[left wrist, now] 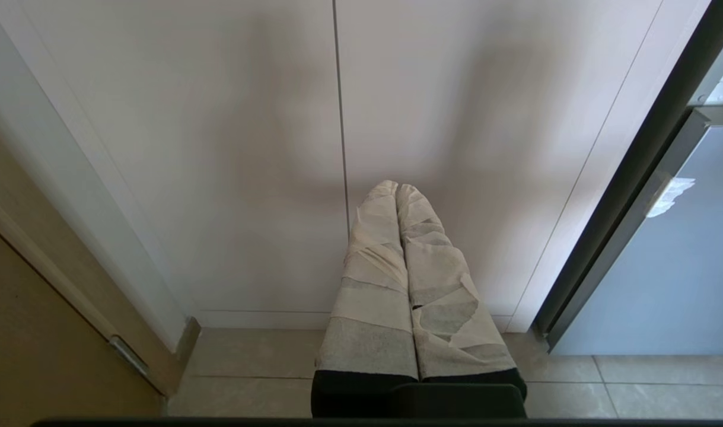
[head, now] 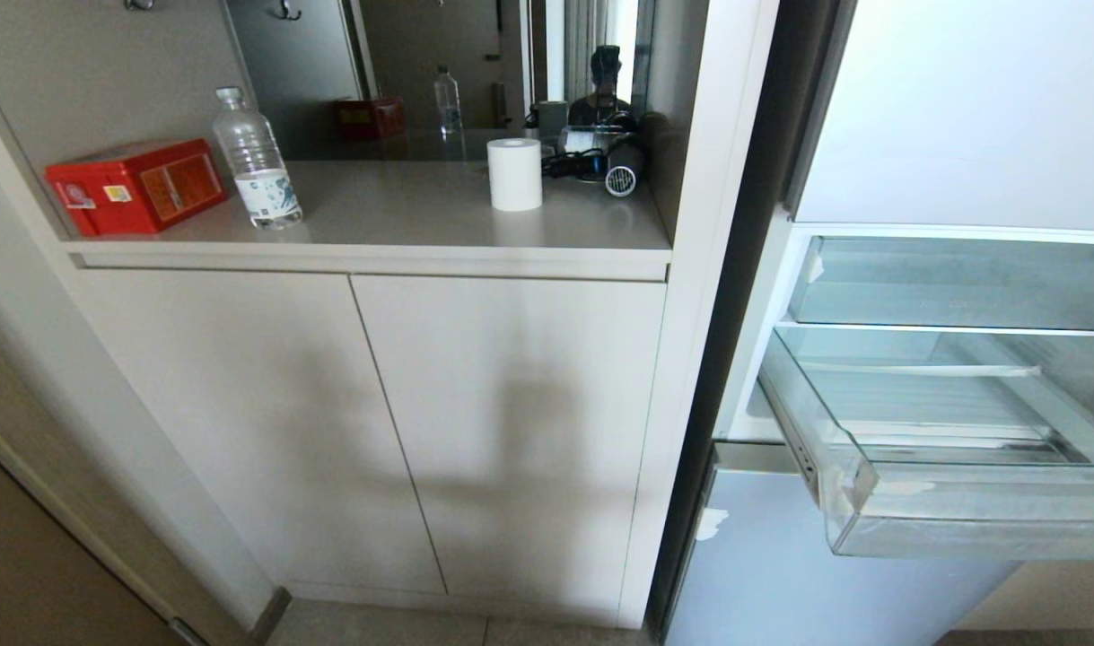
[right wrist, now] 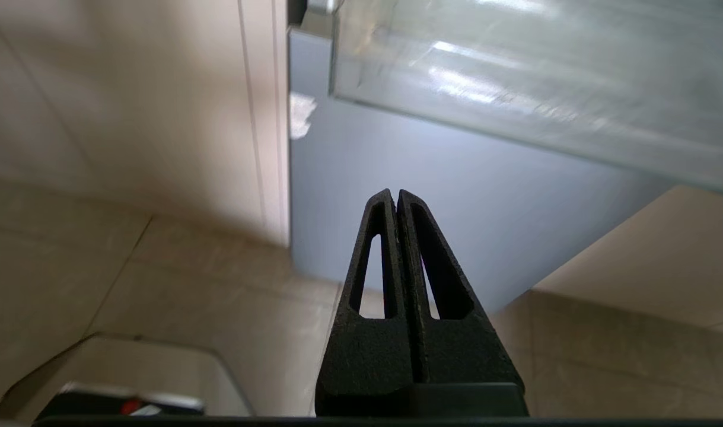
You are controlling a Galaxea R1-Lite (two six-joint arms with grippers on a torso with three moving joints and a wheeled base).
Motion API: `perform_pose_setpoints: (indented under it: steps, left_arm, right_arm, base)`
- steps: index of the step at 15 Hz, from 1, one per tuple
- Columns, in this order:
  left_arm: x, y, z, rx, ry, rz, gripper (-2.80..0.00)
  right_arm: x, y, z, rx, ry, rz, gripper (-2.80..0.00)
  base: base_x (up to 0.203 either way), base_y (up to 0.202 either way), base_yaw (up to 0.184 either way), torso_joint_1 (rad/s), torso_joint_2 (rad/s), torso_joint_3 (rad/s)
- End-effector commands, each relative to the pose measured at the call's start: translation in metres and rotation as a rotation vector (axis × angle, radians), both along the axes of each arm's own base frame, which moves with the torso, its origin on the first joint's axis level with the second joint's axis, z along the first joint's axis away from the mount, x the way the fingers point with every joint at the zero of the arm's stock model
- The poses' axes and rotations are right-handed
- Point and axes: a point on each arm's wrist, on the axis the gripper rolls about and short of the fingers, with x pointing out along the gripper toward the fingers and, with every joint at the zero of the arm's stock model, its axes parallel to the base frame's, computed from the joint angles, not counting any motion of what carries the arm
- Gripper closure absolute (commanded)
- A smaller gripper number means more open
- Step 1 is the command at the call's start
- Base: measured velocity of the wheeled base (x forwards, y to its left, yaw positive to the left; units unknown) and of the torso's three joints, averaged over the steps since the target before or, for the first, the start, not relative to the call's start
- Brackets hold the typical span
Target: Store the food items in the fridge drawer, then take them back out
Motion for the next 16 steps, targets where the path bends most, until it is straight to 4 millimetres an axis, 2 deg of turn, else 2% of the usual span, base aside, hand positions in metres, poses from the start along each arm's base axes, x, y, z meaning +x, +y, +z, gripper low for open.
perform_pose_setpoints:
  steps: [1, 4, 8, 13, 16]
  left_arm:
    - [0.0001, 0.0000, -0.0001, -0.002, 0.002, 0.000, 0.00]
    - [0.0001, 0.0000, 0.0001, 0.000, 0.001, 0.000, 0.00]
    - [0.0001, 0.0000, -0.0001, 0.000, 0.002, 0.000, 0.00]
    - [0.0000, 0.0000, 0.0003, 0.000, 0.001, 0.000, 0.00]
    - [0.0001, 0.0000, 0.0001, 0.000, 0.001, 0.000, 0.00]
  right_arm:
    - [-0.0113, 0.0000, -0.0046, 0.000, -0.096, -0.006, 0.00]
    - [-0.0039, 0.0001, -0.0004, 0.036, -0.252, -0.009, 0.00]
    - [-0.0029, -0.0005, -0.0045, 0.131, -0.227, -0.045, 0.00]
    - [-0.0028, -0.0005, -0.0047, 0.135, -0.227, -0.047, 0.00]
    - [-0.0028, -0.0005, -0.0047, 0.135, -0.227, -0.047, 0.00]
  base:
    - [0.000, 0.000, 0.000, 0.000, 0.00, 0.000]
    - [0.000, 0.000, 0.000, 0.000, 0.00, 0.000]
    - [0.000, 0.000, 0.000, 0.000, 0.00, 0.000]
    - [0.000, 0.000, 0.000, 0.000, 0.00, 0.000]
    - [0.003, 0.005, -0.126, 0.004, 0.00, 0.007]
